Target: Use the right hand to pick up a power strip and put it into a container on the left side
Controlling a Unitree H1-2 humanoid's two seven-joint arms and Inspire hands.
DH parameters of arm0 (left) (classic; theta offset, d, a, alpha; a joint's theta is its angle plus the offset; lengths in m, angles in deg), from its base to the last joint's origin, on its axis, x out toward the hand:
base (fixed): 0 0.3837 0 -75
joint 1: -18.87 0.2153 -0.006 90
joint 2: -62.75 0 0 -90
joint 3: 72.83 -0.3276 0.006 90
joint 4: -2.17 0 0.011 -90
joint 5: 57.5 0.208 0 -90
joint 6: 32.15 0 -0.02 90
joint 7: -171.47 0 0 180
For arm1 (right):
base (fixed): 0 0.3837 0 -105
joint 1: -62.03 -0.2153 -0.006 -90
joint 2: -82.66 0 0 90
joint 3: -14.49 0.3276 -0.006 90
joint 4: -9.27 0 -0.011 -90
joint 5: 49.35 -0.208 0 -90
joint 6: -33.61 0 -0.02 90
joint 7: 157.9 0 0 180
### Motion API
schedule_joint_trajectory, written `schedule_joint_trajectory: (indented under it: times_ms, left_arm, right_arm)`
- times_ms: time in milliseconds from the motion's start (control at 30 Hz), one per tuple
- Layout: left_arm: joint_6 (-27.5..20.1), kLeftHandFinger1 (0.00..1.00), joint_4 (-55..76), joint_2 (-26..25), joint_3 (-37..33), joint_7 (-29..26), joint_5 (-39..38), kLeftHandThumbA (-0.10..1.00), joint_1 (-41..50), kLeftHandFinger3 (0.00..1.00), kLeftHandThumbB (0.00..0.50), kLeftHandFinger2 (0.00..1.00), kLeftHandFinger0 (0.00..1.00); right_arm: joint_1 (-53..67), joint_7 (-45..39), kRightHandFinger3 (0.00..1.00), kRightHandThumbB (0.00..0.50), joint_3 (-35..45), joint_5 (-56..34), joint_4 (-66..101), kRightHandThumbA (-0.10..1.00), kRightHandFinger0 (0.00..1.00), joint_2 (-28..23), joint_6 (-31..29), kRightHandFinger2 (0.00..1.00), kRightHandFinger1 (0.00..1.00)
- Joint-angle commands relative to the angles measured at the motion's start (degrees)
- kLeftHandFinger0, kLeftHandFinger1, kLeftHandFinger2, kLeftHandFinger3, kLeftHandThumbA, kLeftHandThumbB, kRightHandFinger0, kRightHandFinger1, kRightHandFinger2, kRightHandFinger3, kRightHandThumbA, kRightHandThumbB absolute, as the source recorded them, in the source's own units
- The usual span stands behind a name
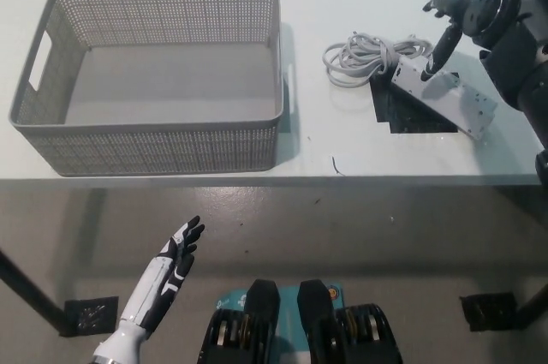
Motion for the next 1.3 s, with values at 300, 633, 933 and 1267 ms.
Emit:
schedule_joint_trajectory:
  times_ms: [300, 633, 933, 1267]
  left_arm:
    - [-2.49, 1.00, 1.50, -1.13, 0.20, 0.55, -0.12, 1.00, -0.58, 1.00, 0.291, 1.00, 1.00]
    - [-2.47, 1.00, 2.25, -0.95, -0.13, 0.92, 0.07, 1.00, 0.50, 1.00, 0.291, 1.00, 1.00]
    - [-2.49, 1.00, 2.37, -1.32, -0.33, 1.61, -0.28, 1.00, -0.21, 1.00, 0.264, 1.00, 1.00]
    - [-2.50, 1.00, 2.10, -2.21, -0.71, 1.54, 1.58, 1.00, -1.58, 1.00, 0.256, 1.00, 1.00]
  right_arm:
    - [2.74, 0.14, 1.00, 0.279, 1.98, 0.03, -0.08, 1.00, 1.00, 1.29, 0.64, 1.00, 1.00]
    - [8.87, 3.38, 1.00, 0.241, 2.85, -0.46, -0.06, 1.00, 1.00, 3.09, -0.53, 1.00, 1.00]
    - [14.20, 19.78, 1.00, 0.246, -1.78, 4.75, -0.13, 0.62, 1.00, 5.32, 2.16, 1.00, 1.00]
    - [16.11, 35.61, 0.75, 0.251, 3.39, 0.71, 0.52, -0.10, 0.51, 3.60, -4.40, 0.65, 0.57]
